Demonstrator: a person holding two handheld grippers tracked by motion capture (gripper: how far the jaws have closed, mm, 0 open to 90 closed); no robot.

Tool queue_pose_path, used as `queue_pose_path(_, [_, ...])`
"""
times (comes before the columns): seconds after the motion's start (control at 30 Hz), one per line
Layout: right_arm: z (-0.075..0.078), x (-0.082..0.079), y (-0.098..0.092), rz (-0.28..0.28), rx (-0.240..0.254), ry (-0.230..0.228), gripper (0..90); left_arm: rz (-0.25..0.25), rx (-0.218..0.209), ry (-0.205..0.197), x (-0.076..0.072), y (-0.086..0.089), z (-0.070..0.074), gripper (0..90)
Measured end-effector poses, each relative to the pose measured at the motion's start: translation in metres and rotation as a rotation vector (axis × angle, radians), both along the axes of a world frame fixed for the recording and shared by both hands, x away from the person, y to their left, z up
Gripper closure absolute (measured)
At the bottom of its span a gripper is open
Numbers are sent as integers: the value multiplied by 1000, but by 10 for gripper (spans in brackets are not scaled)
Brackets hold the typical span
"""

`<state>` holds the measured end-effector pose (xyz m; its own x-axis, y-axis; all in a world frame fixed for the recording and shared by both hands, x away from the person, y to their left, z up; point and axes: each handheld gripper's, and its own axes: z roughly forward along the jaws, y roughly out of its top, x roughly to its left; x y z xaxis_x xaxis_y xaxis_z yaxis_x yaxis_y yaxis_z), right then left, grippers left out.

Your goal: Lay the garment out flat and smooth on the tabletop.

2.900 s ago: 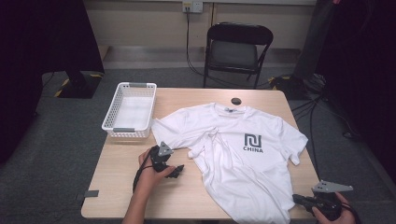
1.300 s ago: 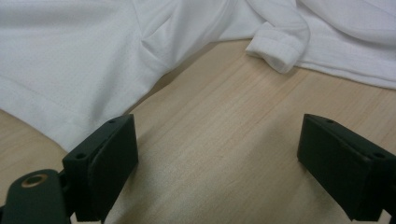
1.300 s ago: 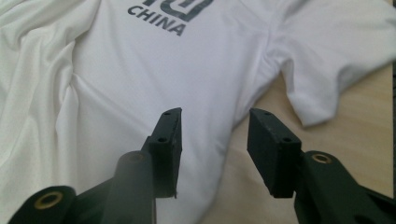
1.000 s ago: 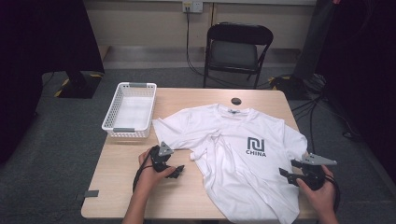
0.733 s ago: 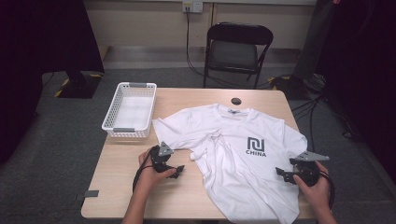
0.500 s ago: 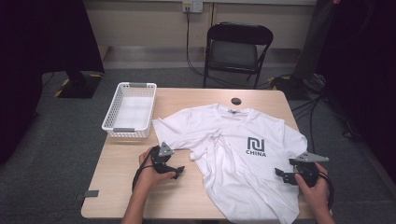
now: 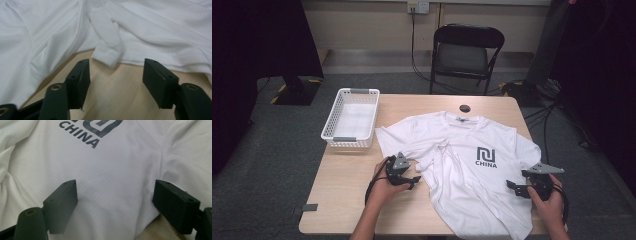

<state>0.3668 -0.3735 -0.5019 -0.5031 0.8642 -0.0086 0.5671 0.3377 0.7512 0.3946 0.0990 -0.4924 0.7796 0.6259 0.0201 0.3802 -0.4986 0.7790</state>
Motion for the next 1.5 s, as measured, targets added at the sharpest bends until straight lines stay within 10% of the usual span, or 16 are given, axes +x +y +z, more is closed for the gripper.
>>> queue_pose_path(0.57, [0,0,0,-1,0,0,190,-75,151,-131,9,-34,-1,586])
queue_pose_path(0.8, [0,0,0,-1,0,0,190,-41,96,-23,7,-31,4,866])
queue_pose_path(1.5, [0,0,0,-1,0,0,190,-23,-41,143,-54,38,23,884])
